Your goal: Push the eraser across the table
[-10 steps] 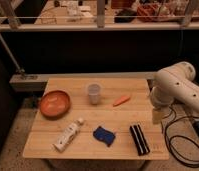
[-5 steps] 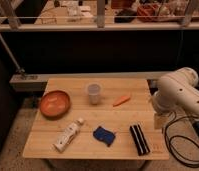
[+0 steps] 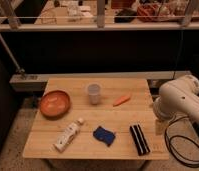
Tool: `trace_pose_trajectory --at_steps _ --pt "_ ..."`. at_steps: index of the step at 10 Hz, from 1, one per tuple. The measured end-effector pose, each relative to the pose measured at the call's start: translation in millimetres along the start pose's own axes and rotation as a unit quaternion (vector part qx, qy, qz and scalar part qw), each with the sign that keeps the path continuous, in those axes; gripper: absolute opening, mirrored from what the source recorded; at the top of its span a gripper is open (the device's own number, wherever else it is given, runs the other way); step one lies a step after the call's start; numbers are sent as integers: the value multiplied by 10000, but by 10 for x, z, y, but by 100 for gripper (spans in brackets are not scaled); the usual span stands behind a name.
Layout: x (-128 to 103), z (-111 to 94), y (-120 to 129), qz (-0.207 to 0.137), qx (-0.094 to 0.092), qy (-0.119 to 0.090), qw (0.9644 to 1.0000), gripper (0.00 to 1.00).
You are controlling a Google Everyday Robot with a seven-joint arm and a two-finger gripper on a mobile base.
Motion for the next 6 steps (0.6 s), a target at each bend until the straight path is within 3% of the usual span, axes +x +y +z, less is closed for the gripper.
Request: trace_pose_trajectory --at_steps 6 --pt "86 68 210 -80 -66 40 9999 80"
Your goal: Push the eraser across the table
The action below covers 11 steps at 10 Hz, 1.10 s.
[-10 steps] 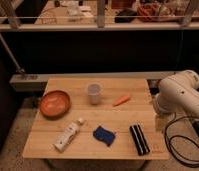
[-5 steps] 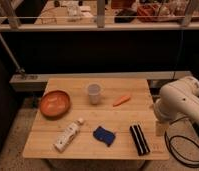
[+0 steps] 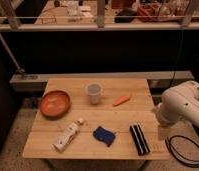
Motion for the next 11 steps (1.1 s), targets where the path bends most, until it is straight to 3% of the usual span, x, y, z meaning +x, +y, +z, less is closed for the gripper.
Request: trace_pose_trajectory --at_steps 11 --pt "87 81 374 -172 -131 98 9997 80"
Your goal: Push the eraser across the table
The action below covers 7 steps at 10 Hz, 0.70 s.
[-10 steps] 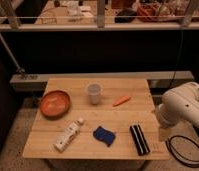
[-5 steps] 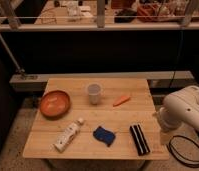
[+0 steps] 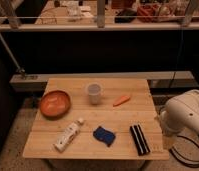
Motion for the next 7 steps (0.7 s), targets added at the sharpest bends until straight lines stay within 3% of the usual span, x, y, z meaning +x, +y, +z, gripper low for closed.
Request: trace_pose_trajectory --at_steps 5,7 --pt "-22 28 159 -81 -50 54 9999 79" --pt "-45 35 285 -130 -93 79 9998 65"
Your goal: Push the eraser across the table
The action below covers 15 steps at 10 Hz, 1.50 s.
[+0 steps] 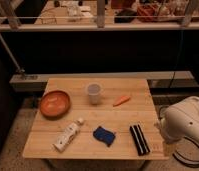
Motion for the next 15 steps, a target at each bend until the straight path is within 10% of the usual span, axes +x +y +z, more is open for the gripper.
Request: trace_pose_trajectory --at_steps 3,8,15 --pt "-51 -2 60 -76 -31 15 10000 55" --pt "-77 14 185 -103 -80 43 9999 10" --pt "-116 133 216 -224 -73 -69 9997 8"
